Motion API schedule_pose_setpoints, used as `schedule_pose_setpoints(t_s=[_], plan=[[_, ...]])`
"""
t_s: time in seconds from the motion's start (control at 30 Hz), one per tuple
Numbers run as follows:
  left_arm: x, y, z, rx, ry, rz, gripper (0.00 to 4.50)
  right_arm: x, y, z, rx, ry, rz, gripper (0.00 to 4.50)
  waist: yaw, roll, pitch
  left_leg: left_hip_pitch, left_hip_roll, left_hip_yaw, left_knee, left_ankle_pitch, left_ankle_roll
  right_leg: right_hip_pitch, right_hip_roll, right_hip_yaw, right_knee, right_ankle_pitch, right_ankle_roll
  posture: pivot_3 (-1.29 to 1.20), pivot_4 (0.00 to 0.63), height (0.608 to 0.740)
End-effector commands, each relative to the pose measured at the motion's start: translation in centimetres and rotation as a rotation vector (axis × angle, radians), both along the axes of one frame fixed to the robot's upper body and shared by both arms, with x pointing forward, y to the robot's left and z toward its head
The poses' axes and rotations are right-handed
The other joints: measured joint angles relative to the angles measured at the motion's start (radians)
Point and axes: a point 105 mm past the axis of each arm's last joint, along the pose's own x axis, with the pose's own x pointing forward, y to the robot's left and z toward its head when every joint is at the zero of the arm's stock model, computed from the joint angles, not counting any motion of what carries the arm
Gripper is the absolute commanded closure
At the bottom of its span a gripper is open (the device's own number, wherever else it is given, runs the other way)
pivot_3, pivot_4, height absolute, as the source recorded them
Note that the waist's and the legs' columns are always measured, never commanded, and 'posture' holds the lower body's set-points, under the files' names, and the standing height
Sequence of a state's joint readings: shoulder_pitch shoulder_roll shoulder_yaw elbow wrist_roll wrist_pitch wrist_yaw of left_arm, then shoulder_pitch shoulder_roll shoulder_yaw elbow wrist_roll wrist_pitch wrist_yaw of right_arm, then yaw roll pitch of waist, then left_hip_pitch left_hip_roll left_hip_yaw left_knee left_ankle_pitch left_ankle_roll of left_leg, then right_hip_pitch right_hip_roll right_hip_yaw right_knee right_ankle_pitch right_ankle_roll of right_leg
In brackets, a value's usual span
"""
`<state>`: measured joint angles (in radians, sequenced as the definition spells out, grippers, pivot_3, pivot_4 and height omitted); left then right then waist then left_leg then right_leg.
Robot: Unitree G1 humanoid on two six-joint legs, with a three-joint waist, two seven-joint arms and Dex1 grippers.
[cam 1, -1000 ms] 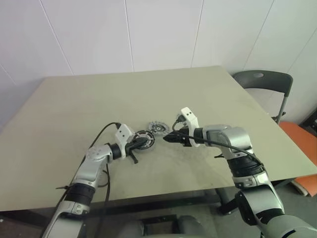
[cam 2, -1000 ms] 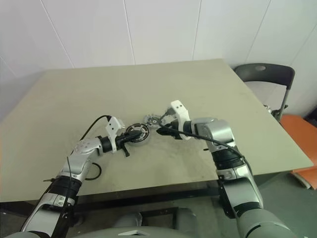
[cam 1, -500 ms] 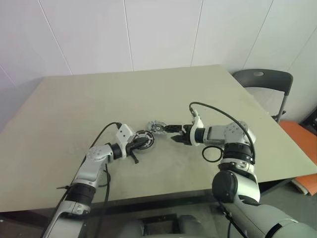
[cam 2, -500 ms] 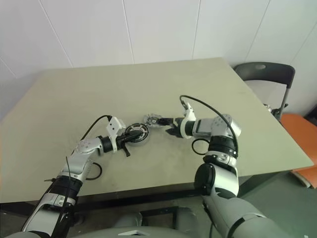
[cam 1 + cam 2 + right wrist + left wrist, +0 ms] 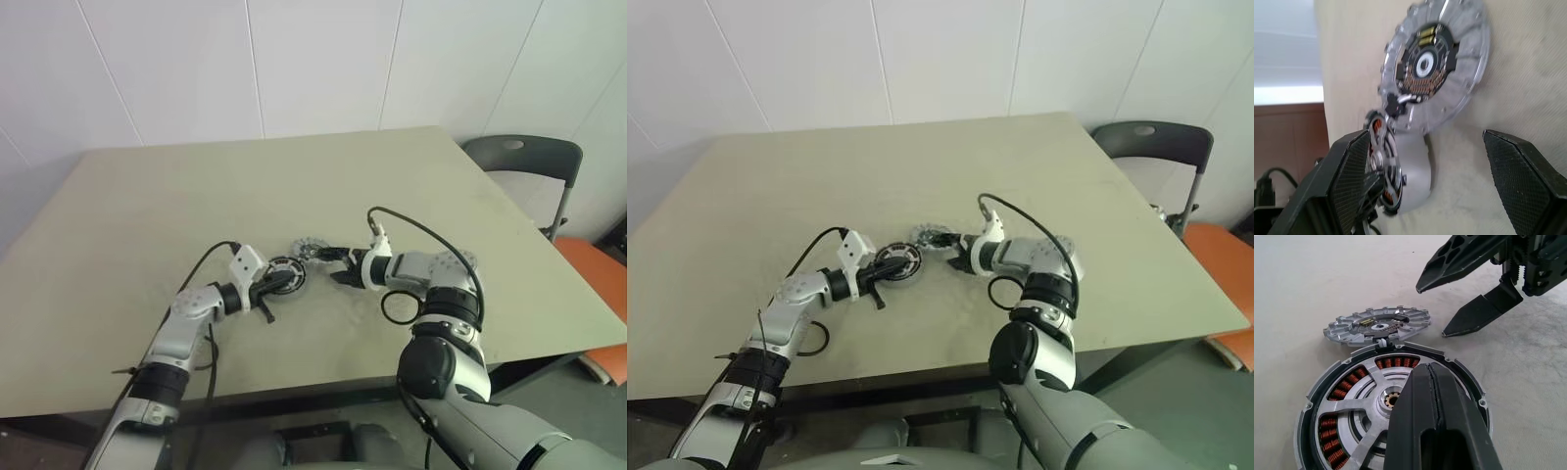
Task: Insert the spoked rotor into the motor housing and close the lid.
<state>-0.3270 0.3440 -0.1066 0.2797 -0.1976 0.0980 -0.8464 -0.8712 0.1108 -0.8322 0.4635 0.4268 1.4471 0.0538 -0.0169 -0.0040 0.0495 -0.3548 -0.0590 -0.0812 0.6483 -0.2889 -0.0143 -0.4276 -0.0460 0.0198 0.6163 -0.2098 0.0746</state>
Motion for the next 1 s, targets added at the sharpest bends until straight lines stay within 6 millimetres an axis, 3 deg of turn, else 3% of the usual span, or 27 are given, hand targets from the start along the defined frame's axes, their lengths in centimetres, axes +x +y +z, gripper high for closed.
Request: schedule_pose_setpoints(t_s=[0.03,0.67,0.8,1.0], plan=[[0.0,-0.5,1.2,-0.004,-0.048,-0.020,4.50,0.3,1.1,0.6,0.031,-0.038,-0.009,0.62,-0.001,0.000,0.000,0.000,0.000,0.000,0.000,0.000,0.000,0.000,0.000,0.000,0.000,0.000,0.000,0.00,0.000,0.740],[0.0,-0.7,1.2,-0.008,-0.043,-0.024,4.50,1.8,3.8,1.0,0.143,-0.026,-0.096,0.62,-0.003,0.000,0.000,0.000,0.000,0.000,0.000,0.000,0.000,0.000,0.001,0.001,0.001,0.000,0.000,0.00,0.000,0.740],[0.5,0.2,0.2,0.040,-0.003,0.031,4.50,1.8,4.0,1.3,0.166,-0.027,-0.101,1.49,-0.003,0.000,0.000,0.000,0.000,0.001,0.000,0.000,0.000,0.000,0.001,0.001,0.001,0.000,0.000,0.00,0.000,0.740],[0.9,1.3,-0.6,0.087,0.037,0.077,4.50,1.8,4.0,1.5,0.172,-0.036,-0.097,3.57,-0.005,0.001,0.000,0.004,0.000,0.001,0.001,0.000,0.000,0.002,0.002,0.001,0.003,0.000,0.000,0.00,0.000,0.740]])
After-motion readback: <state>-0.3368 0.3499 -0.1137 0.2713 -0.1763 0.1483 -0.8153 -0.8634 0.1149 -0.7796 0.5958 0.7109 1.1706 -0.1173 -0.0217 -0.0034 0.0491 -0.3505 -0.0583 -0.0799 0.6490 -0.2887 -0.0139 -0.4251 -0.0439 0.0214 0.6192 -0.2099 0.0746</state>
